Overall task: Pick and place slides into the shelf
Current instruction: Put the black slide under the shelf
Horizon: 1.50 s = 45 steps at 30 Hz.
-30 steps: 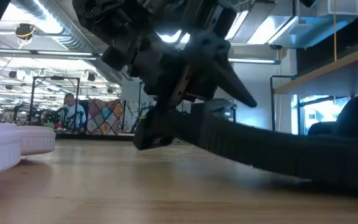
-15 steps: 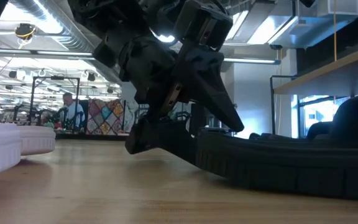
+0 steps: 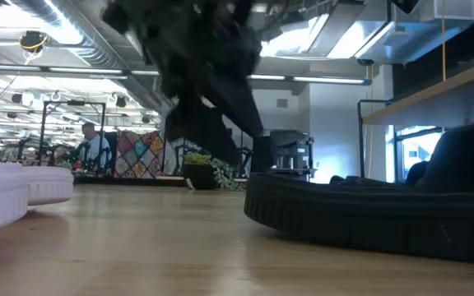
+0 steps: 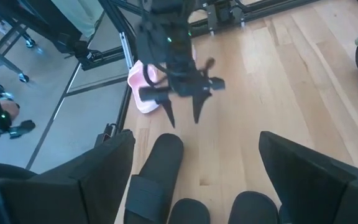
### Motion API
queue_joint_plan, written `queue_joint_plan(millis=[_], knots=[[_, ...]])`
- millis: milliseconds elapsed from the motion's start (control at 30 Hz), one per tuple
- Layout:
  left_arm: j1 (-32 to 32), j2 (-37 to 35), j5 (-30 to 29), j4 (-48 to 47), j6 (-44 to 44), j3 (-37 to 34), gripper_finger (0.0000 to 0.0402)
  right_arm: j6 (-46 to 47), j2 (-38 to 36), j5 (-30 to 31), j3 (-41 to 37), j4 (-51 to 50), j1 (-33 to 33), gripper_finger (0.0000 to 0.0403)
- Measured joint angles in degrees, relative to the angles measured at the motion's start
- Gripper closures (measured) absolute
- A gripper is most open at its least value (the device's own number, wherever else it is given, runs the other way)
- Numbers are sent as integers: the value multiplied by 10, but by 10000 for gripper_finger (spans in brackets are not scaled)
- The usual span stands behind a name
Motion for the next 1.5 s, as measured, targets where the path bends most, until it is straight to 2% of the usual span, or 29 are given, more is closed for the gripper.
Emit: queue_joint_plan(millis=[133,300,367,433,567,767,1067,1200,1500], knots=[[-16,-26,-21,-25,78,1,159,0,4,2,0,0,0,60],[-49,-24,-113,-90,165,0,159,-3,9,29,0,0,0,60],[-63,-15,-129,-91,221,0,159,-5,13,32,0,1,0,60],[-73,-8,-129,-88,255,0,159,-5,15,32,0,2,0,60],[-74,5,-113,-73,253,1,159,0,20,32,-1,3,0,60],[-69,33,-79,11,272,1,159,0,30,33,-1,4,0,60],[-74,87,-63,82,280,1,159,0,40,36,-1,2,0,60],[-74,116,-64,90,291,40,159,1,39,35,-1,-2,0,60],[-71,222,-63,90,313,185,159,2,39,35,-1,-22,0,60]])
